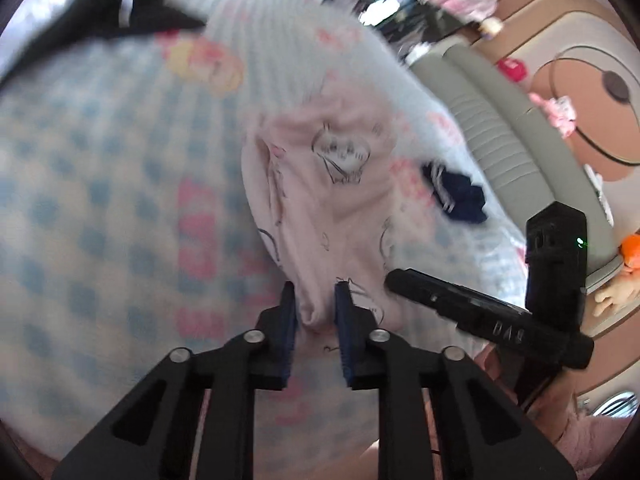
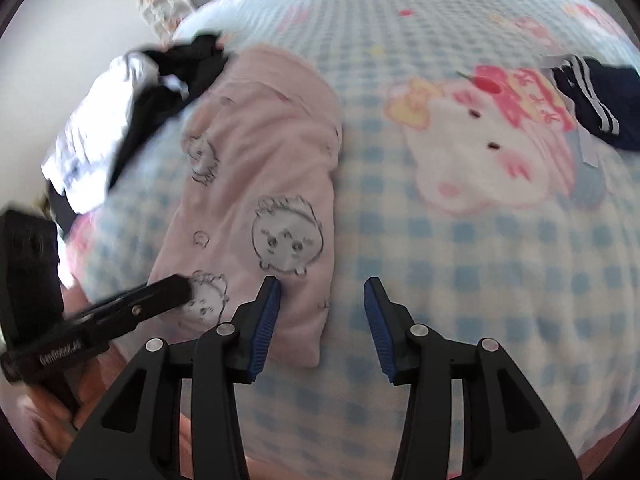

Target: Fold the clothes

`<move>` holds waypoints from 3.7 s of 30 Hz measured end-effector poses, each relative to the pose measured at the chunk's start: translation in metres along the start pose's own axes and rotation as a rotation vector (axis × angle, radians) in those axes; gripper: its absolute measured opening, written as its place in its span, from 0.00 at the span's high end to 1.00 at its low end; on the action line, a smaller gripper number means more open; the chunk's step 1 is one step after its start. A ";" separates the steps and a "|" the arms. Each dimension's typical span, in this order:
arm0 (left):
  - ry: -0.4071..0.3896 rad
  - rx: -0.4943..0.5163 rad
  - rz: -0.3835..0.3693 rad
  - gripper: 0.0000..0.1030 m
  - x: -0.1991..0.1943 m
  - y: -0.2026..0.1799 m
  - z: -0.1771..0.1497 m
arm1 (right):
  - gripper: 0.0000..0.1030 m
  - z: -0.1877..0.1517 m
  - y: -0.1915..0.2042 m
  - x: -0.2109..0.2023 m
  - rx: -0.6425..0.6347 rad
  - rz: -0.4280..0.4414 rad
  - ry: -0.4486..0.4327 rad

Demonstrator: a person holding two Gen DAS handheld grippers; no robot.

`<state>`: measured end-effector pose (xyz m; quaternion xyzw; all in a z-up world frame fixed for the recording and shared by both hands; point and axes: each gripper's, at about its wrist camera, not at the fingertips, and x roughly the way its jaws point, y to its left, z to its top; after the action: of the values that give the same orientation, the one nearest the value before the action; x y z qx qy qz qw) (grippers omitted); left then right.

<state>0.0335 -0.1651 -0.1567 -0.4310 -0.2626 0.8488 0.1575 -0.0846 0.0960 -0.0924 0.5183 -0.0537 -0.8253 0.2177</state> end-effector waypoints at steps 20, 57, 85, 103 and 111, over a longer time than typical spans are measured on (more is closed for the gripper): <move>0.221 0.033 0.196 0.60 0.059 -0.019 0.015 | 0.45 -0.011 0.016 0.039 -0.139 -0.056 0.098; -0.036 0.070 0.084 0.62 0.010 -0.029 0.020 | 0.49 -0.020 -0.013 -0.021 -0.156 0.014 0.061; -0.091 -0.018 0.007 0.60 0.068 0.022 0.075 | 0.39 0.060 0.016 0.040 -0.027 0.027 -0.035; -0.145 0.009 -0.126 0.93 0.066 0.015 0.093 | 0.40 0.069 0.006 0.038 0.000 -0.009 -0.098; -0.163 -0.049 0.233 0.91 0.053 0.025 0.082 | 0.41 0.074 0.013 0.057 -0.063 -0.101 -0.037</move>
<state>-0.0651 -0.1847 -0.1656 -0.3921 -0.2433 0.8868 0.0254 -0.1669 0.0509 -0.1015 0.4978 -0.0055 -0.8460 0.1908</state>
